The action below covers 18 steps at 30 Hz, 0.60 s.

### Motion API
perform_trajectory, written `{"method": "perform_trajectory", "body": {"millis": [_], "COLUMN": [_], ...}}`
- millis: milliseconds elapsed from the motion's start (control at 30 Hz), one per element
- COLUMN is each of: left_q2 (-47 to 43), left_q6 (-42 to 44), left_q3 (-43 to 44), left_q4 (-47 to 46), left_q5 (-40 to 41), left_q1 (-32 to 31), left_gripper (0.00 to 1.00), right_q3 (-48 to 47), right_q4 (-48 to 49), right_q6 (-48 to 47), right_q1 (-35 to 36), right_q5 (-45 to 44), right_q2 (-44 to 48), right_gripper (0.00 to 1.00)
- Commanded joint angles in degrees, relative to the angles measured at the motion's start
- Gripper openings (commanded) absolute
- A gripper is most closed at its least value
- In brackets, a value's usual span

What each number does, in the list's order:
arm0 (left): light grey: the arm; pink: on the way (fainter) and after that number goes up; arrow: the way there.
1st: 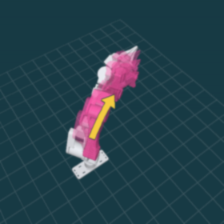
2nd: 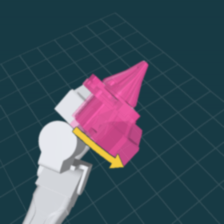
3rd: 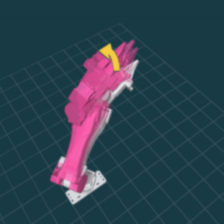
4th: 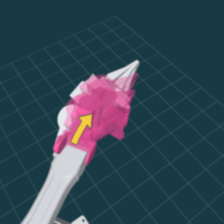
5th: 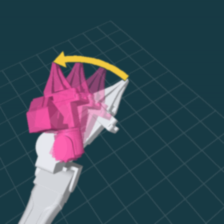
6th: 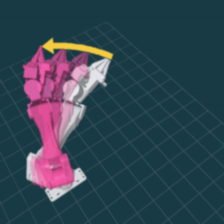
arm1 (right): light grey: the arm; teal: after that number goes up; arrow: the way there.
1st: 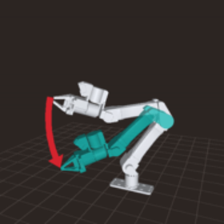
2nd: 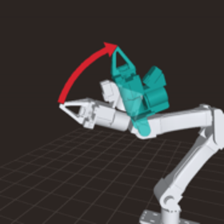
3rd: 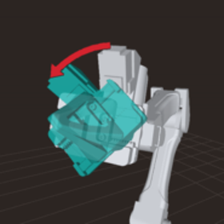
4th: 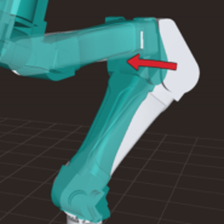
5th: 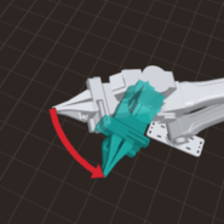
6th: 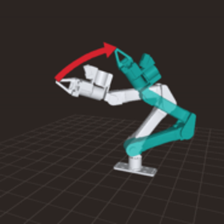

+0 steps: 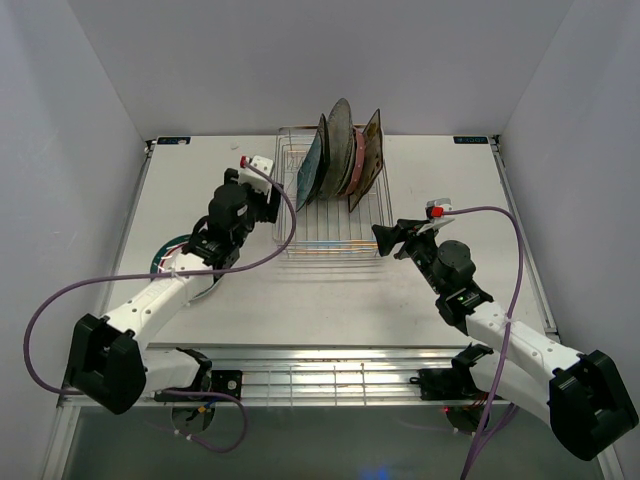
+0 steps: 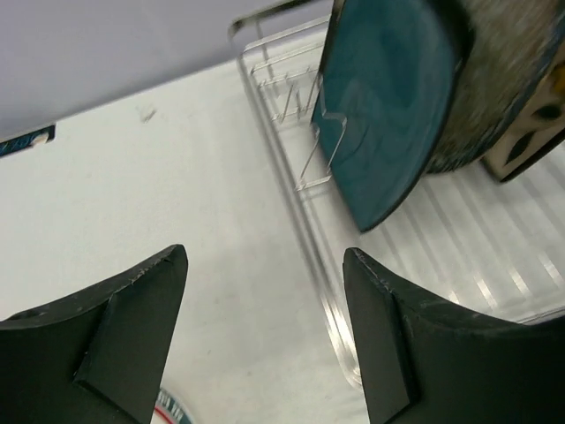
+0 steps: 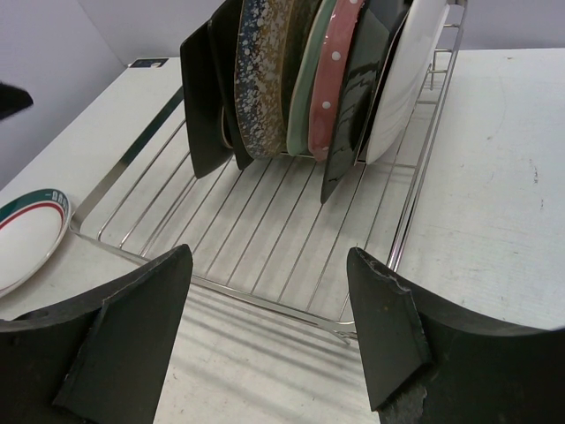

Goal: Load the plates into the dish rack
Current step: Insert the plate into the dish rack.

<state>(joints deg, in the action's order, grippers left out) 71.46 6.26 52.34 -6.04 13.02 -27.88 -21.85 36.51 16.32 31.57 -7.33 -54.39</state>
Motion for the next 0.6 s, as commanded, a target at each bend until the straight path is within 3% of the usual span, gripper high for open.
{"method": "perform_trajectory", "body": {"millis": [0, 333, 567], "left_q2": [-4.0, -12.1, -11.6], "left_q6": [6.2, 7.7, 11.2], "left_q3": [-7.4, -19.2, -23.0], "left_q4": [1.2, 1.2, 1.2], "left_q5": [6.5, 9.0, 15.4], "left_q1": [0.5, 0.6, 0.6], "left_gripper": [0.82, 0.82, 0.82], "right_q3": [-1.0, -1.7, -1.6], "right_q4": [2.4, 3.0, 2.9], "right_q6": [-0.2, 0.1, 0.1], "right_q1": [-0.1, -0.2, -0.1], "right_q5": [-0.1, 0.7, -0.1], "right_q2": [-0.3, -2.0, -1.7], "right_gripper": [0.76, 0.76, 0.76]}}
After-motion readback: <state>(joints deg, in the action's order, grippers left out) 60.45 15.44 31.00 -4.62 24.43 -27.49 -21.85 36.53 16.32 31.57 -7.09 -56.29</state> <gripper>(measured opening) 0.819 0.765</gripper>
